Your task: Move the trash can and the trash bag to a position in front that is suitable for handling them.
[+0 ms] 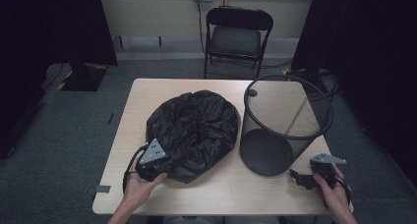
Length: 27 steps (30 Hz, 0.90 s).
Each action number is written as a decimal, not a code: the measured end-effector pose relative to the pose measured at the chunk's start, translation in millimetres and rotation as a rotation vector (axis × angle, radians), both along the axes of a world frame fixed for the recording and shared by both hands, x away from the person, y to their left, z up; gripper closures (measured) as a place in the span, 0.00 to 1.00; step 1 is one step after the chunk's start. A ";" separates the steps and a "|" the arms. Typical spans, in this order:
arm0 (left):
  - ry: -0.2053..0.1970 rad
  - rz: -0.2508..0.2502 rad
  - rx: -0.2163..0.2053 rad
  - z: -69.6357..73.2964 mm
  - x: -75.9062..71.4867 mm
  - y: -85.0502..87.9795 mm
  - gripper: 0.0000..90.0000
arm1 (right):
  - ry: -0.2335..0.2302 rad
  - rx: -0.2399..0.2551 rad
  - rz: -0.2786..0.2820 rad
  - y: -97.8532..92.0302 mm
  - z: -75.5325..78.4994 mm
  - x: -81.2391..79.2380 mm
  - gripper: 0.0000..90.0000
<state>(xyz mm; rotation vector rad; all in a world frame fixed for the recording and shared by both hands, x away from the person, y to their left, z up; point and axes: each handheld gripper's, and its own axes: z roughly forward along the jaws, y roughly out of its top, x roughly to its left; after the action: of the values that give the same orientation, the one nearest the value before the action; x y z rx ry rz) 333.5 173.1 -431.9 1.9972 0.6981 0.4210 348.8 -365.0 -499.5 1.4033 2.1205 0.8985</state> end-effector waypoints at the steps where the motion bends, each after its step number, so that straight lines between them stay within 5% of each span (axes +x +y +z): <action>1: -0.005 -0.001 0.011 1.2 -3.9 0.6 1.00 | 0.001 0.001 -0.001 0.1 0.1 -0.1 0.07; 10: -0.007 0.028 -0.009 -0.7 -31.0 25.0 1.00 | 0.001 0.001 -0.001 0.1 0.1 -0.1 0.07; 21: 0.023 -0.005 -0.015 -7.7 -58.9 36.5 1.00 | 0.000 0.000 -0.001 0.1 0.0 0.0 0.07; 27: 0.020 0.001 -0.032 -5.8 -63.9 33.5 0.77 | 0.000 0.000 -0.001 0.2 0.1 0.0 0.07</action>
<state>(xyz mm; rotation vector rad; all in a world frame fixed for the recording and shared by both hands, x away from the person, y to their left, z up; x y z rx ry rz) 269.6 206.6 -437.7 1.9732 0.7147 0.3887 348.8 -364.8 -499.4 1.4042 2.1202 0.8979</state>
